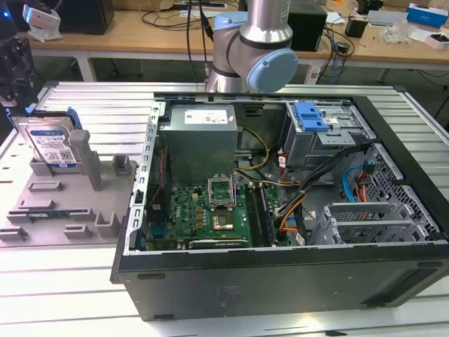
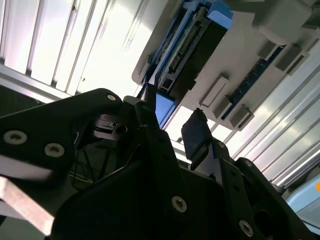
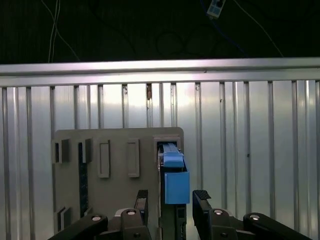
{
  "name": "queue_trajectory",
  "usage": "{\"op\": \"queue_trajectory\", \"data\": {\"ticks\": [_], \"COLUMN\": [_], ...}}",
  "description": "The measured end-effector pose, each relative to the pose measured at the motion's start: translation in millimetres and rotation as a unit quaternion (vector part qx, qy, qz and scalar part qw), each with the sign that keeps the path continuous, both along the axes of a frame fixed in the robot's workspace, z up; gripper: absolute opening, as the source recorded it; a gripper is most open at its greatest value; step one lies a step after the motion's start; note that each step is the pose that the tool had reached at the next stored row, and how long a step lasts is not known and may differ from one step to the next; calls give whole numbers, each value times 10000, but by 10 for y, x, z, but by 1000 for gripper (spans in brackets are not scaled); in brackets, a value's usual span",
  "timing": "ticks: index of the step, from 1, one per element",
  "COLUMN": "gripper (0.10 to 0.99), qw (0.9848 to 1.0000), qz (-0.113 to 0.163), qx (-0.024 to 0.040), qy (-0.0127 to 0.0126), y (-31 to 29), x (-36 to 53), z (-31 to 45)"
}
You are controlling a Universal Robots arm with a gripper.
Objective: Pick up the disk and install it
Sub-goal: 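Pick up the disk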
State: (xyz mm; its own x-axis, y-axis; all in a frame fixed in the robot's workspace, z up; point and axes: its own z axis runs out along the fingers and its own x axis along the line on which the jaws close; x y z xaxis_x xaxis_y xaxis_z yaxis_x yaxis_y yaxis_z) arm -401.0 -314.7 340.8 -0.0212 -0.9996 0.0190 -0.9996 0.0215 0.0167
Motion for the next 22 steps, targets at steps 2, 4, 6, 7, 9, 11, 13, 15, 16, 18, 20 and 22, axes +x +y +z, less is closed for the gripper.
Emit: {"op": "queue_trajectory", "data": {"ticks": [2, 4, 6, 7, 9, 11, 13, 15, 16, 18, 20, 22], "gripper": [482, 482, 482, 482, 482, 482, 482, 482, 482, 482, 482, 482], "qw": [10000, 10000, 10000, 10000, 10000, 10000, 10000, 10000, 10000, 10000, 10000, 10000], "qz": [0, 0, 0, 0, 0, 0, -1, 1, 1, 2, 7, 15], "qx": [0, 0, -3, -4, -5, -5, -5, -5, -5, -5, -5, -5], "qy": [0, -1, -2, -2, -1, -1, 0, 0, -1, -1, -1, -1], "y": [0, 0, 0, 0, 0, 1, 6, 11, 12, 14, 15, 15], "x": [0, 0, -4, -6, -12, -19, -28, -35, -37, -38, -39, -39], "z": [-1, -2, -5, -6, -8, -14, -20, -28, -32, -45, -60, -77]}}
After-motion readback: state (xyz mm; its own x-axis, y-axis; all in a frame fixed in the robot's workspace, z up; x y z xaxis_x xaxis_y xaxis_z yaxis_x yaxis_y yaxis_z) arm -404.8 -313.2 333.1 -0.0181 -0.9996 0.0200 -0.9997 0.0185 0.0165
